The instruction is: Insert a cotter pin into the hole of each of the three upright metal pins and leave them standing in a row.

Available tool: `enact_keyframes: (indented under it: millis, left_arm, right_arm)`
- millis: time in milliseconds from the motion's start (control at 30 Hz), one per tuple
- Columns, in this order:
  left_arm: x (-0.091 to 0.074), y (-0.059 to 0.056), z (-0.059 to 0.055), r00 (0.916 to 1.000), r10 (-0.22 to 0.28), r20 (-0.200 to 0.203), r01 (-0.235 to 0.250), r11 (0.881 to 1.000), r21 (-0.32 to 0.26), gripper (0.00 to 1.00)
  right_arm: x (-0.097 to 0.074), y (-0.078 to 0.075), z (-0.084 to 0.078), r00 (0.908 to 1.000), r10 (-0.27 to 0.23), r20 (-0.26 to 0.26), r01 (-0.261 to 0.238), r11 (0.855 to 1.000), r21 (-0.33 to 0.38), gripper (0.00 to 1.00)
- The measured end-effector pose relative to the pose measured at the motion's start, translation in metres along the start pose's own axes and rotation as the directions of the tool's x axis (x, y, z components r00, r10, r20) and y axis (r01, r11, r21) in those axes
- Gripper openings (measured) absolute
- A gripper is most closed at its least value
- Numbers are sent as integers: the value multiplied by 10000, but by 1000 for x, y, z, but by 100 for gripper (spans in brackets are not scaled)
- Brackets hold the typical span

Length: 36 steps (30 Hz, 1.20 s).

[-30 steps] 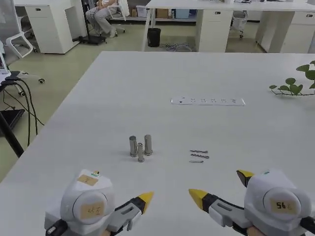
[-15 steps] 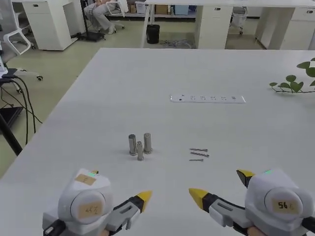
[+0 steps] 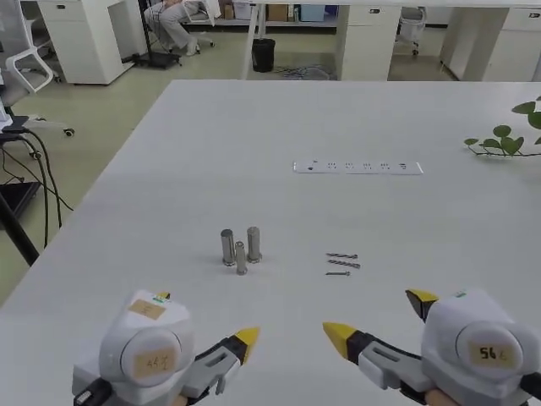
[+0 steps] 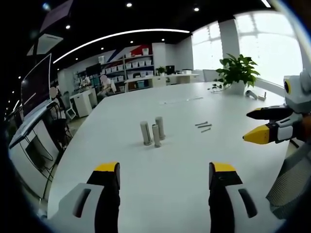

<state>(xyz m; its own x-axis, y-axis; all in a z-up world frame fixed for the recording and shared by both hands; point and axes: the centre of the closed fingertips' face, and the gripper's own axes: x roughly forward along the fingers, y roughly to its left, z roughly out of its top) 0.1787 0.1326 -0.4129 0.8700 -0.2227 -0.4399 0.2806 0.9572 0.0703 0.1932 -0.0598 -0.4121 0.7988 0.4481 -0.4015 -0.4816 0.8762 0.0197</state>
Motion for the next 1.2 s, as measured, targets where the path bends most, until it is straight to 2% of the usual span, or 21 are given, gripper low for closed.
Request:
enact_keyframes:
  millis: [233, 367, 533, 667, 867, 1200]
  left_arm:
    - [1, -1, 0, 10000, -20, -4, 20, 9999, 99, 70]
    - [4, -3, -4, 9995, -139, -278, 146, 9996, 256, 66]
    - [11, -4, 3, 9992, -352, -187, 356, 9991, 238, 60]
    - [19, -4, 6, 9985, -516, -204, 521, 9982, 289, 58]
    - [34, -1, 9, 9967, -764, -280, 775, 9961, 415, 50]
    - [69, 4, 15, 9937, -1082, -279, 1097, 9921, 613, 41]
  right_arm:
    - [0, 0, 1, 10000, 8, 37, -8, 10000, 33, 74]
    - [-1, 0, 4, 9999, 36, 132, -37, 10000, 88, 74]
    - [-1, 1, 4, 9998, 74, 163, -75, 10000, 64, 73]
    - [0, 1, 4, 9998, 123, 150, -125, 9998, 148, 73]
    - [0, 1, 6, 9997, 118, 235, -127, 9992, 369, 72]
    - [3, 7, 4, 9988, 470, 149, -478, 9972, 566, 72]
